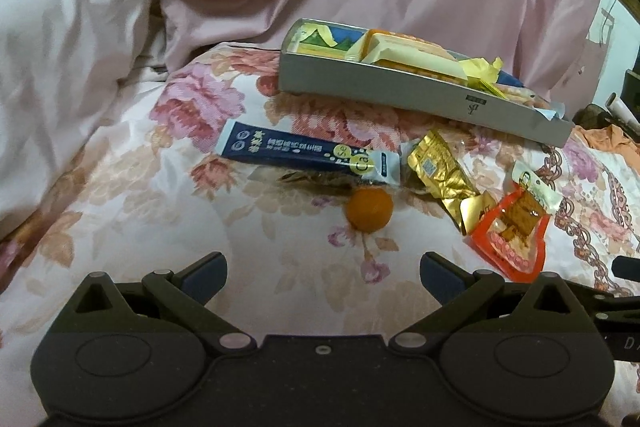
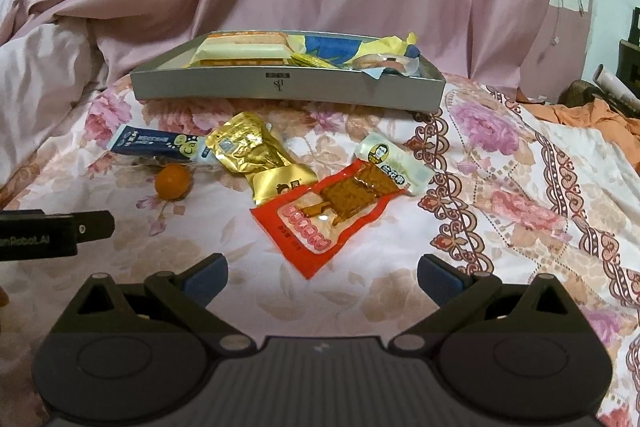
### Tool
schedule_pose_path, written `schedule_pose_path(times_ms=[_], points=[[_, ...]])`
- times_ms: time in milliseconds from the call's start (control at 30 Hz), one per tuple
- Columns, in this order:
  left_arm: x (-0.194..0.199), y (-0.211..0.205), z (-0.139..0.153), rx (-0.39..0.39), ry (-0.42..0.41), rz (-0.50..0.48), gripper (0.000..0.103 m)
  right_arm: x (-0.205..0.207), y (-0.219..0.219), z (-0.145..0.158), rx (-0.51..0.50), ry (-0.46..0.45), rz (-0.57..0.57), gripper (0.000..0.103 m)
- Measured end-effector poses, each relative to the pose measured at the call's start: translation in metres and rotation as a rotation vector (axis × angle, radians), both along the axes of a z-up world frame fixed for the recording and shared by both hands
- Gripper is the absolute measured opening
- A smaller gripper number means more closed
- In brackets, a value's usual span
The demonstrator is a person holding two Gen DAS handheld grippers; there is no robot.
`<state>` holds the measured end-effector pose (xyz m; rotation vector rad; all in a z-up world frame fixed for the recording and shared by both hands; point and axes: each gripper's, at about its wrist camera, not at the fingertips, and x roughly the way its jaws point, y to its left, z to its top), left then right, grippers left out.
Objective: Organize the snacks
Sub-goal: 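Withdraw both grippers from the tray back over the remaining snacks, then grasp the orange mandarin with the left gripper while the right gripper grasps the red tofu strip pack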
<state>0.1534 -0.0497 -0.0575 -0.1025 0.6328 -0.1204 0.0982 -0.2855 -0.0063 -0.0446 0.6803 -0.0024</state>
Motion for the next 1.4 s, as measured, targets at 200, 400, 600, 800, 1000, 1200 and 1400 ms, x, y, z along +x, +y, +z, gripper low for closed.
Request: schedule_pose_path(times_ms=[200,400,600,800,1000,1200,1400], points=[[0.023,-0.002,-0.003,-0.018,0.0,-0.007,0.102,0.021,-0.006,-0.005,0.03,0.024,-0.004,0.103],[0.045,-0.01,-0.009,-0.034,-0.008,-0.048,0.102,0.043,-0.013,-0.014,0.033,0.037,-0.02,0.103],[0.063,-0.026,-0.014,-0.004,-0.026,-0.139,0.102,0.063,-0.029,-0.019,0.139,0.033,-0.086,0.103],[0.077,-0.034,-0.023,0.008,-0.002,-0.175,0.097,0.084,-0.042,-0.024,0.203,0.015,-0.132,0.103],[0.082,-0.037,-0.026,0.019,-0.01,-0.18,0.088,0.113,-0.054,-0.026,0.296,0.028,-0.223,0.103],[0.082,-0.035,-0.026,0.013,-0.02,-0.167,0.076,0.133,-0.049,-0.035,0.298,0.041,-0.253,0.1],[0.08,-0.032,-0.026,0.002,-0.028,-0.165,0.057,0.138,-0.041,-0.039,0.233,0.03,-0.278,0.084]])
